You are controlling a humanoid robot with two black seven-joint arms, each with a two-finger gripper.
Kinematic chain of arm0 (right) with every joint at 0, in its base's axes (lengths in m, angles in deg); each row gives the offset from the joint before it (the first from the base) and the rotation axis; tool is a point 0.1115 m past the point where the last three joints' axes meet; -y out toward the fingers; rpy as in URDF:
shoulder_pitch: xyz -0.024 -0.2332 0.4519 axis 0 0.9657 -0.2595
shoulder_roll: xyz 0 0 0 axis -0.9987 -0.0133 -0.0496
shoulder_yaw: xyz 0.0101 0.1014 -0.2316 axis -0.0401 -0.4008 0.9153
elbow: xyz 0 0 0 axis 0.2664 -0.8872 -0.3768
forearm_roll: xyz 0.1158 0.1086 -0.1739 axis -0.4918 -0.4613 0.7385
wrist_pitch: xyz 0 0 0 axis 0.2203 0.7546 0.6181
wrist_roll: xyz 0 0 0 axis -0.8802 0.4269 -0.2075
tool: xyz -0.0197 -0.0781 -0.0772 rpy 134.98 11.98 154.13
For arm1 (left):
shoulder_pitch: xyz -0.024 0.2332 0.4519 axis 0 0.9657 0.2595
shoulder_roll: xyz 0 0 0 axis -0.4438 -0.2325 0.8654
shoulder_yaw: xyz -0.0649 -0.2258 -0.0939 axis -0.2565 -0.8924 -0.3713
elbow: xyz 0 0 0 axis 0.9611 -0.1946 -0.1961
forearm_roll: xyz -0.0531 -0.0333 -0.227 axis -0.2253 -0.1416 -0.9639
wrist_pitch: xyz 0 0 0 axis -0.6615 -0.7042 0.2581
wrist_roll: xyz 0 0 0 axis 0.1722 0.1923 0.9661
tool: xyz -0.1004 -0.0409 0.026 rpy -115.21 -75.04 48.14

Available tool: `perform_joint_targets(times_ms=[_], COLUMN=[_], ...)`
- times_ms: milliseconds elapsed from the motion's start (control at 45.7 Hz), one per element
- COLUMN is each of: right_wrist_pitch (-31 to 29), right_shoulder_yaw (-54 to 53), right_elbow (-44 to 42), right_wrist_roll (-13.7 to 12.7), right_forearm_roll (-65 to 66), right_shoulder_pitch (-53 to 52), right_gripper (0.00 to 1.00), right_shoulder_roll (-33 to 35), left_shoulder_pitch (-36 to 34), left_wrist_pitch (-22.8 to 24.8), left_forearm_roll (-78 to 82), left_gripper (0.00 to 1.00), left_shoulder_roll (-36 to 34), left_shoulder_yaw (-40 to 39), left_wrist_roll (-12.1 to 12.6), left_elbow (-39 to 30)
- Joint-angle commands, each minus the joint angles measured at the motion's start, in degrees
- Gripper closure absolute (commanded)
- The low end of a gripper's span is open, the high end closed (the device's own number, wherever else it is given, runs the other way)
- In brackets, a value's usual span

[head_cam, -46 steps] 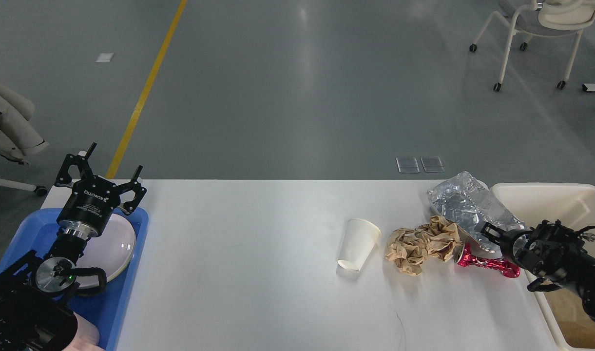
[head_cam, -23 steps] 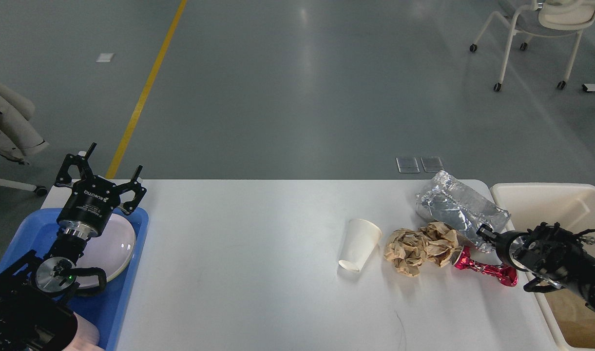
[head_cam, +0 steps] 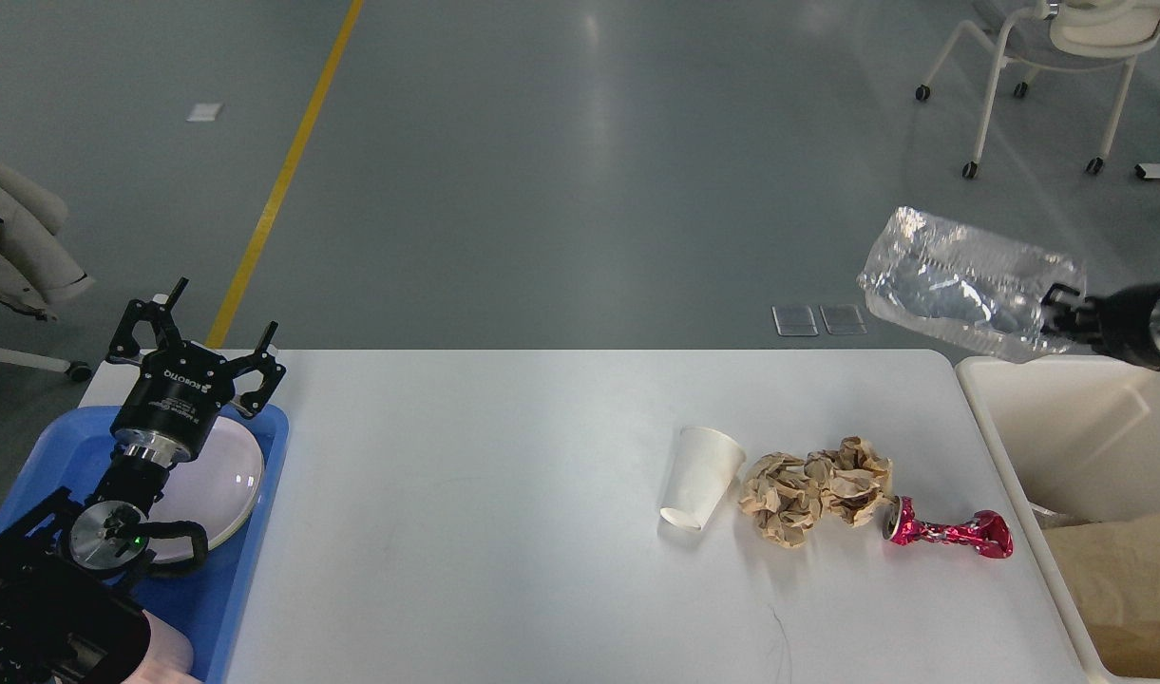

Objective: Tidy desktop
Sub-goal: 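Lift the clear plastic bag and drop it into the white bin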

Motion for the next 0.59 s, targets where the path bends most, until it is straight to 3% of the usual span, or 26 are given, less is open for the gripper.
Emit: perform_joint_targets(times_ms=[0,131,241,394,569], right_wrist_pitch=[-13.49,-29.22,-29.69,-26.97,-12.57], right_shoulder_yaw=[4.85,6.53,6.71,8.9,11.01], right_elbow=[6.1,8.04,8.04,7.34,-1.52], right_wrist_roll=[0.01,0.09,0.09,0.01,0.36], right_forearm_roll=[4.33,6.0,6.88,12.15,19.8], right_shoulder_pitch=[-21.31,-38.36,-39.97,-37.96,-21.46], right_gripper=[1.0,1.0,1.0,1.0,1.0], right_shoulder_roll=[2.98,2.98,2.71,3.33,7.37], left_shoulder_pitch=[0.0,0.0,0.0,0.0,0.0], left_wrist_pitch=[0.02,0.02,0.02,0.02,0.02], left_forearm_roll=[-0.06,-0.06,0.03,0.03,0.03], left_gripper=[0.0,0.0,0.0,0.0,0.0], left_shoulder_roll=[0.0,0.0,0.0,0.0,0.0], left_shoulder_yaw=[-0.01,-0.01,-0.01,-0.01,-0.01], left_wrist_roll=[0.01,0.01,0.01,0.01,0.01], left_elbow=[0.01,0.01,0.01,0.09,0.01])
